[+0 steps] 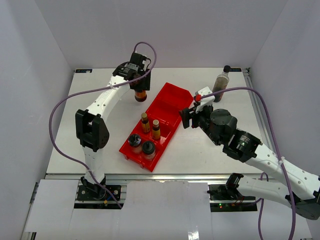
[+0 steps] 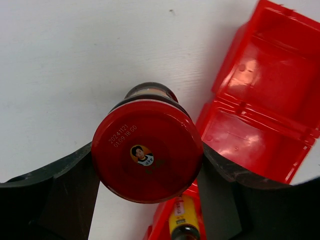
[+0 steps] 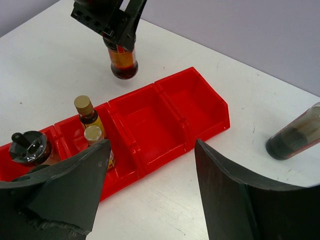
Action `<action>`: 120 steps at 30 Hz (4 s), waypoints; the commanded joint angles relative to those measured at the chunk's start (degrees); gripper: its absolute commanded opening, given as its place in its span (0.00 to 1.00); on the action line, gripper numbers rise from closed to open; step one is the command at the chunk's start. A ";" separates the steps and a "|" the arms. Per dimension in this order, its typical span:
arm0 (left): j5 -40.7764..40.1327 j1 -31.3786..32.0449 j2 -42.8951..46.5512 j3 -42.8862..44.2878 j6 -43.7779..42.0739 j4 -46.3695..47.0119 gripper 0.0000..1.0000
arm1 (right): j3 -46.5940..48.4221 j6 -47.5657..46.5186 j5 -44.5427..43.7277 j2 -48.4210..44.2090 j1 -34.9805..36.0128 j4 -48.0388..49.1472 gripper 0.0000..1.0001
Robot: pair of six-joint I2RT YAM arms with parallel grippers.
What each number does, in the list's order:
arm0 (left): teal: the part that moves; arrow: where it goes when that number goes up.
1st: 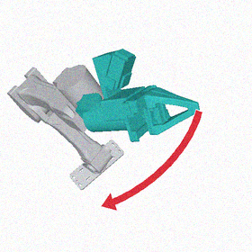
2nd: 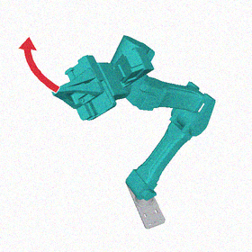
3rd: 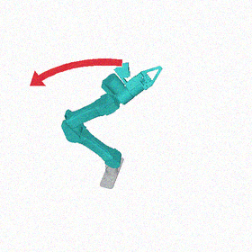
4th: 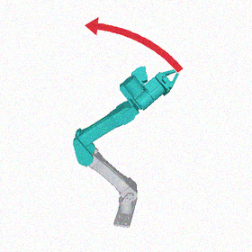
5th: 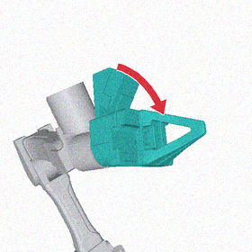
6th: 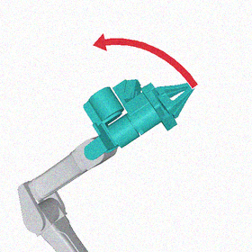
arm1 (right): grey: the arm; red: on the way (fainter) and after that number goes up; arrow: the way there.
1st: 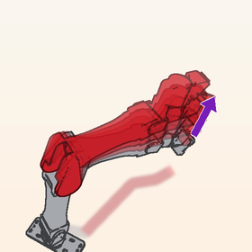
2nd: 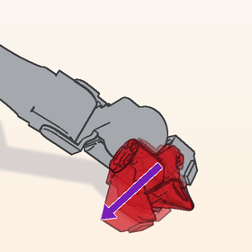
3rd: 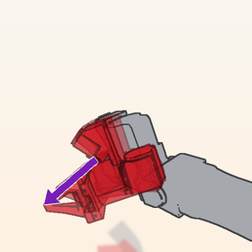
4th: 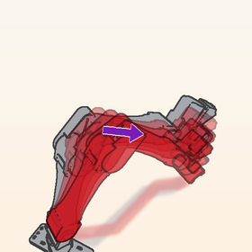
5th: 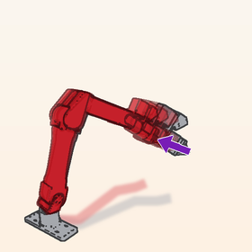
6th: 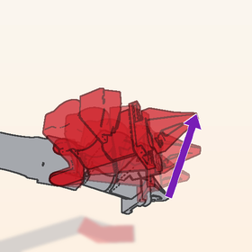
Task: Organize the condiment bottles
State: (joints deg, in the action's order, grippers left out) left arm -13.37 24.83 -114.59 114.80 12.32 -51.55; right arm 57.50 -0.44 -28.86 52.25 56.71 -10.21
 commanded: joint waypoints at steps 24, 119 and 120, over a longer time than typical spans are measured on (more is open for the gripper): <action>0.99 12.65 11.40 -5.58 0.78 7.28 0.00 | -0.27 2.19 -1.89 -2.14 0.16 0.36 0.75; 0.34 0.57 32.65 -32.25 8.13 8.14 0.98 | -8.57 11.80 13.43 17.86 -46.63 -7.34 0.39; 0.40 0.57 32.71 -32.51 8.20 8.24 0.98 | -8.31 11.44 13.86 17.73 -46.56 -7.40 0.33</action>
State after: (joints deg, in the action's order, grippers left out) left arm -13.63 25.61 -84.64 83.32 20.56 -44.57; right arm 47.03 13.01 -14.87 70.60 10.24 -18.90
